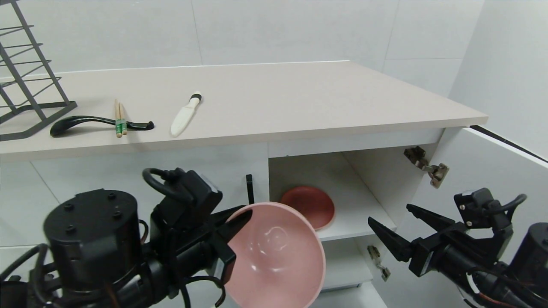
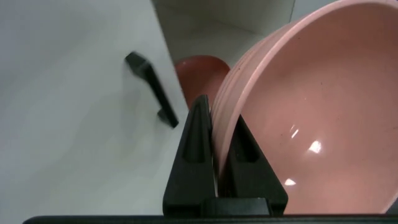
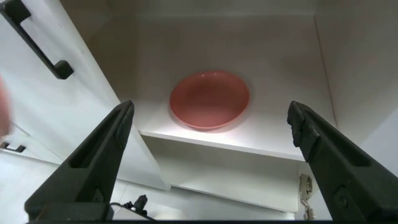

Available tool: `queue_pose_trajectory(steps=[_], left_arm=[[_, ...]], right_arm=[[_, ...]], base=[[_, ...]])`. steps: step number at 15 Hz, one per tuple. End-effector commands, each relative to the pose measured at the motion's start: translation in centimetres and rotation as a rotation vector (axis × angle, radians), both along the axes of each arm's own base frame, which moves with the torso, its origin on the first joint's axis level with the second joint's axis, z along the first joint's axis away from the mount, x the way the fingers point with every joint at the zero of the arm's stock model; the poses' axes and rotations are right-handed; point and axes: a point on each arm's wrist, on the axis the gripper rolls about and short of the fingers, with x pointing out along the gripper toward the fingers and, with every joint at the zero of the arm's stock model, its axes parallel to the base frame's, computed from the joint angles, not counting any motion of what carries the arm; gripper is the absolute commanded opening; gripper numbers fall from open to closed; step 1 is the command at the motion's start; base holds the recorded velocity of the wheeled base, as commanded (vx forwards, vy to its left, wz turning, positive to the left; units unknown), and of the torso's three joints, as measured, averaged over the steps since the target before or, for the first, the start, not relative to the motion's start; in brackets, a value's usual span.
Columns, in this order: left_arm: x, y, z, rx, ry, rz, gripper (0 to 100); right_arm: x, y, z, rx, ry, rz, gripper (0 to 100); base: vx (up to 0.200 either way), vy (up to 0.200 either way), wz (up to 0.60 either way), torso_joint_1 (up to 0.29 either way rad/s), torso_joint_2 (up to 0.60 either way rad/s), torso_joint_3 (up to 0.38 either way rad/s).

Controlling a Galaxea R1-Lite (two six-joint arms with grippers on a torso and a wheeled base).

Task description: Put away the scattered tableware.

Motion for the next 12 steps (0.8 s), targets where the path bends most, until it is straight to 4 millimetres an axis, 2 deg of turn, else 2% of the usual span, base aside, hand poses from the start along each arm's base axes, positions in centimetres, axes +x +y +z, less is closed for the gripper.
queue_pose_trajectory(steps=[1,2,6,12], left_arm=[[0.7,-2.4,-1.8,0.041,0.025,-0.015,0],[1.3,-3.1,-2.0,0.039,0.021,-0.014,0],[1.6,-4.0,-2.5,0.072,0.006,0.058,0],[2.3,-6.9,-3.5,0.087,-0.016,0.093,0]], right_arm=[[0.0,0.0,0.0,-0.001,0.000,-0.001,100],[0.0,0.0,0.0,0.000,-0.001,-0.002,100],[0.1,-0.3,0.3,0.005,-0.016,-0.015,100],[0.2,-0.4,0.2,0.003,-0.017,-0.021,100]], base=[[0.000,0.000,0.00,0.000,0.00,0.000],[0.000,0.000,0.00,0.000,0.00,0.000],[0.000,0.000,0.00,0.000,0.00,0.000],[0.000,0.000,0.00,0.000,0.00,0.000]])
